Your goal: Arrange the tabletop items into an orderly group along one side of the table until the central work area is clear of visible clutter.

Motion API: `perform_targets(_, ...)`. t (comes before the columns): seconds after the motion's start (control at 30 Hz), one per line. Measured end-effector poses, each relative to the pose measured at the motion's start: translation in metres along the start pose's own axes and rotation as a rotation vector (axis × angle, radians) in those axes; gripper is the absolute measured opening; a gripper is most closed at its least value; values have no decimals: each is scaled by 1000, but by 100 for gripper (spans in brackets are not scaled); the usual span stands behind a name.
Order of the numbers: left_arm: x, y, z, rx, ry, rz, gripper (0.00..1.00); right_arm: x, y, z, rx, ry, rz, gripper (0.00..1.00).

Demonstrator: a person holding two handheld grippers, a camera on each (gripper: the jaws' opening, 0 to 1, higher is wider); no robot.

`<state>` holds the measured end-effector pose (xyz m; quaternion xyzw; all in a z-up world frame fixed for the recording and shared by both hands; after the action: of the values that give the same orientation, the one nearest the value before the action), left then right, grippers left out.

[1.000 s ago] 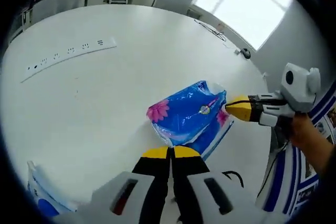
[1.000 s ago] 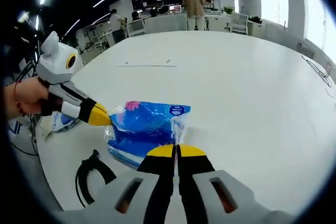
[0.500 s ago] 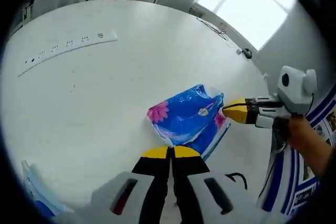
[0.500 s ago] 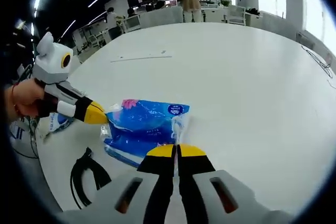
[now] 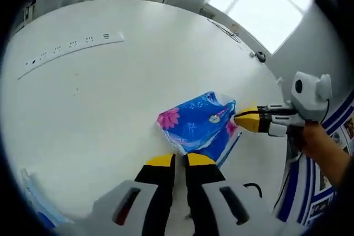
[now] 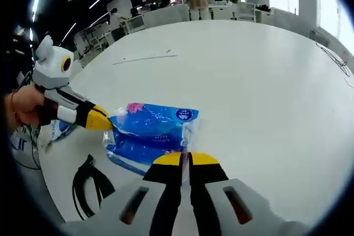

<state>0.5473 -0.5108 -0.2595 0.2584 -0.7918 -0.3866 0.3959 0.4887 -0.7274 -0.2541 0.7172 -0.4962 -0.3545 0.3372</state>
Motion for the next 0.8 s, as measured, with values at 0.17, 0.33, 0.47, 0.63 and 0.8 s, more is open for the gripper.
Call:
perform_targets(0.17,0,0,1,-2,-6,0,10,0,0,1,-3,-4,2,5)
perform_targets(0.33,0,1,2,-4,-10,3,16,0,1,2,-2,-11,5,8)
perform_targets(0.47,0,2,2,-5,-15,4,18,0,2,3,-5,-10,8,9)
perform_targets(0.63,-1,4,3,-3,-19,5,21,-1,3,4,-2,-15,11,11)
perform_targets(0.8,0,9,2,10,-27,-1,27,-1,6,5,0,-20,17,16)
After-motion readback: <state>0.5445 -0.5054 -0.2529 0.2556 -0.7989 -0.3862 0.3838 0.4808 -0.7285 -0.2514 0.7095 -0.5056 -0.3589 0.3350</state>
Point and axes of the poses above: the point that each gripper's makers call its tool centre point, and the gripper's own axes: y roughly backward along the fingers, x roughly to its right, z roughly out of its underside, the point moved 10 cm from there along y, roughly backward along the fingers, and after that the axes turned 11 degrees about -x, right-handed, at the moved point
